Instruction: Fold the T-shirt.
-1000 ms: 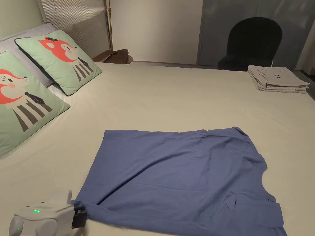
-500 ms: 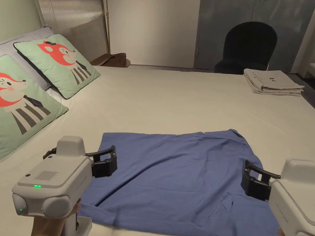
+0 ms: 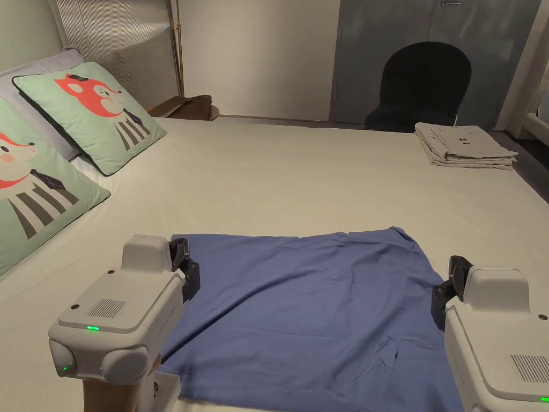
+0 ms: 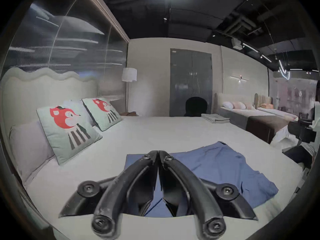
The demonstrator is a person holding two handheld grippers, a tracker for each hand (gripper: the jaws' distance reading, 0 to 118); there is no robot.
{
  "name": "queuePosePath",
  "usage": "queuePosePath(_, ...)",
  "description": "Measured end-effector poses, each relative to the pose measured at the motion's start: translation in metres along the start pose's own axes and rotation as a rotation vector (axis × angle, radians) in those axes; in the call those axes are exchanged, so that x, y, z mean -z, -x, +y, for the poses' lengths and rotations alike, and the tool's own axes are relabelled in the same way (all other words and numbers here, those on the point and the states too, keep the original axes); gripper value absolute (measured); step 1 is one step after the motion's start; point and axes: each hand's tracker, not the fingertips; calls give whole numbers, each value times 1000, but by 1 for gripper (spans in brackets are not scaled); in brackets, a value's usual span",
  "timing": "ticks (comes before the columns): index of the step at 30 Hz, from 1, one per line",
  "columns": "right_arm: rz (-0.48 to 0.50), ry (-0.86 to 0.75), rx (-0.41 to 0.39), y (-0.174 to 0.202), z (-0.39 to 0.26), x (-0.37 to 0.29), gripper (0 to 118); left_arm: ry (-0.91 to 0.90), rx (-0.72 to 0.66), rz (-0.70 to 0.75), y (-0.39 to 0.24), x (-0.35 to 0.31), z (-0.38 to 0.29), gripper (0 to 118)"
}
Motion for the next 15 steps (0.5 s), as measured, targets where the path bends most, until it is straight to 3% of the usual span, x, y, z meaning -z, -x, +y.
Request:
queuePosePath(8,1,26,19,-11,-8,1,0,278,5,31,33,12,-25,0)
queuePosePath(12,0,49,27,-16,-14,3,0,433,-94,46,65,16,-52,4)
queuePosePath(13,0,53,28,-16,-15,4,0,461,-119,72,73,16,-60,19)
queuePosePath(14,-1,58,26,-17,-17,5,0,493,-112,88,80,17,-67,53)
queuePosePath(15,-1,61,26,-17,-18,5,0,524,-103,99,85,18,-72,77)
